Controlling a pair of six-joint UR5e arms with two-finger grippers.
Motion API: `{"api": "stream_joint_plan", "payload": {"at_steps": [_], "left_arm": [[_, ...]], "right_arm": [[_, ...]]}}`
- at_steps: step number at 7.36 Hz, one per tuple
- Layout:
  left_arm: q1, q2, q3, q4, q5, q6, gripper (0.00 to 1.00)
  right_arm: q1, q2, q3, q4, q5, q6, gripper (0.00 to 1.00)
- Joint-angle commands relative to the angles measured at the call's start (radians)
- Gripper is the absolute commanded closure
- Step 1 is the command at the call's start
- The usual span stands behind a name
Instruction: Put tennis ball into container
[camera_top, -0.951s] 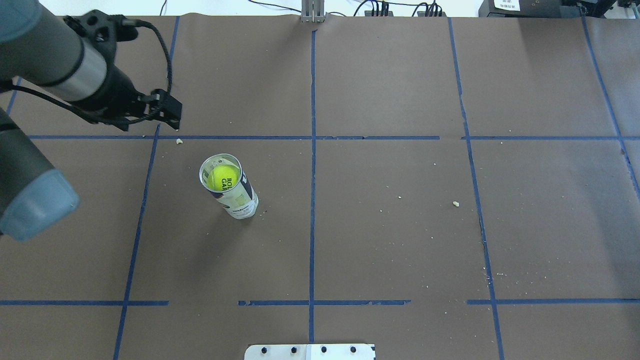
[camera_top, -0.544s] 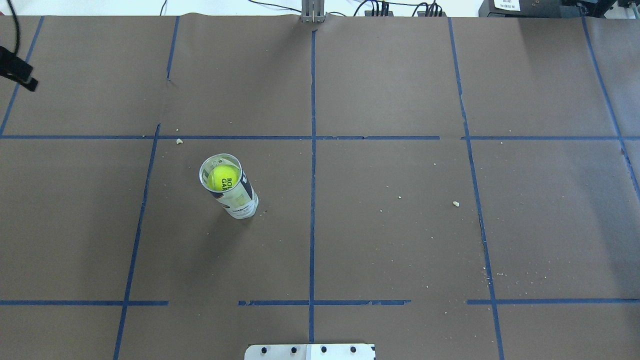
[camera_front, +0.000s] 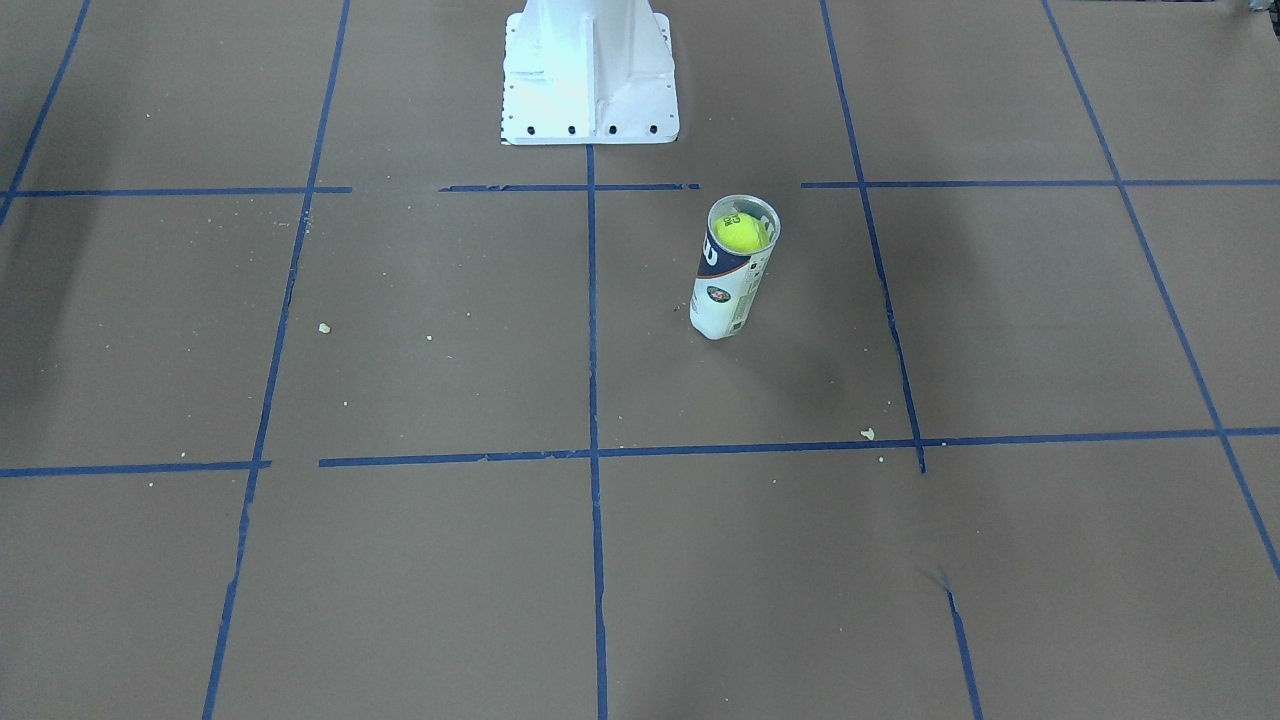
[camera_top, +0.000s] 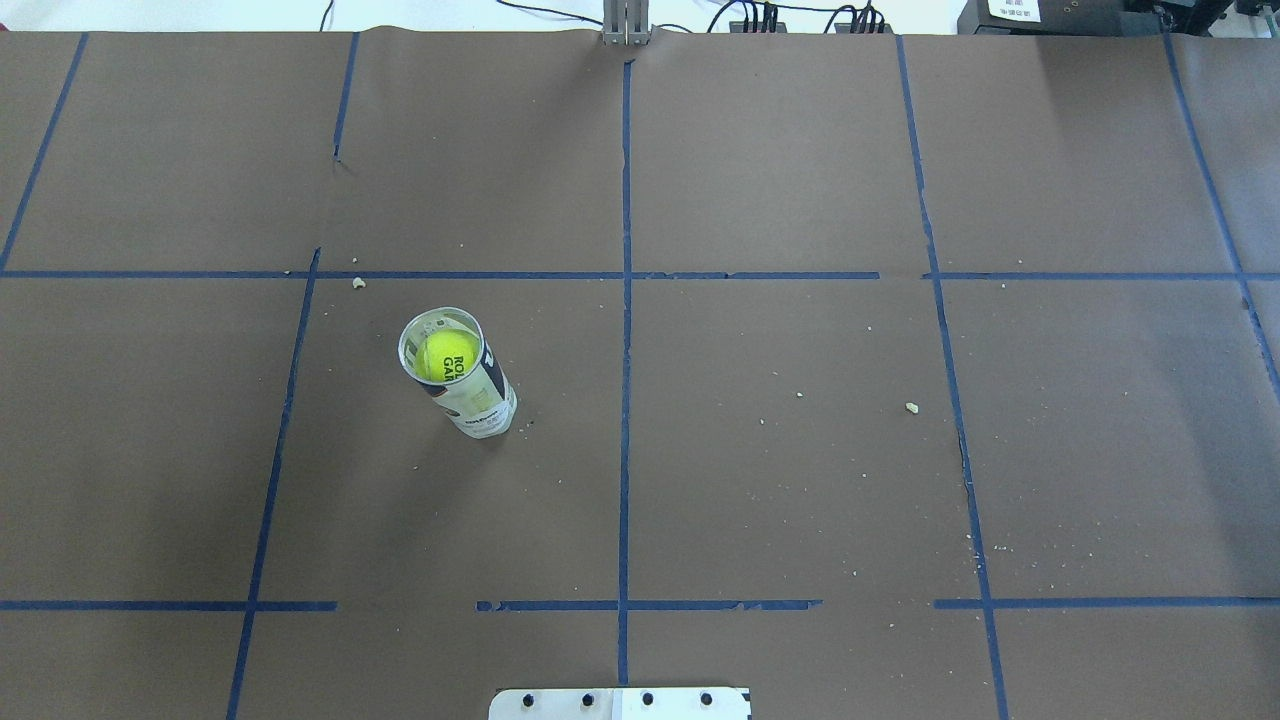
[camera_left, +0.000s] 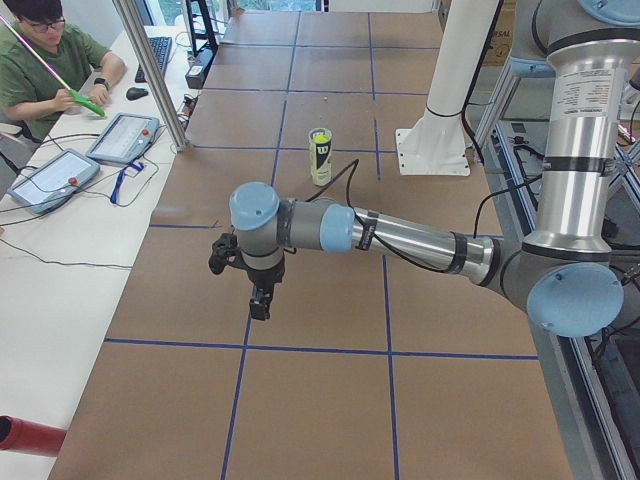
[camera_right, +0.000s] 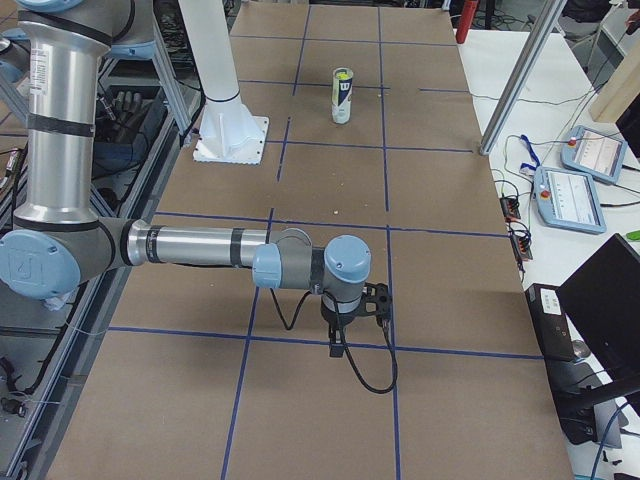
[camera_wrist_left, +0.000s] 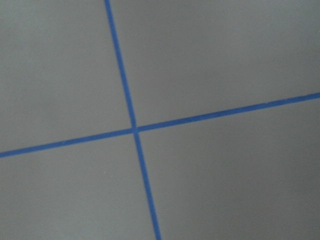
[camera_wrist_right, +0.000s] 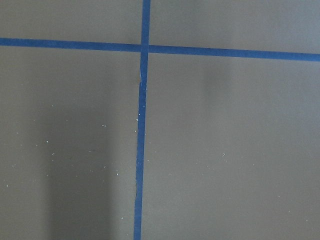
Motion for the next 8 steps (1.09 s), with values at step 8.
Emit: {"api": "stream_joint_plan", "payload": {"at_steps": [8], "left_arm": [[-0.044,0.094,-0.029,-0.045,-0.025,0.029,0.00]], "right_arm": [[0.000,0.001,0.002,0.001,0.000,0.000,0.00]]}}
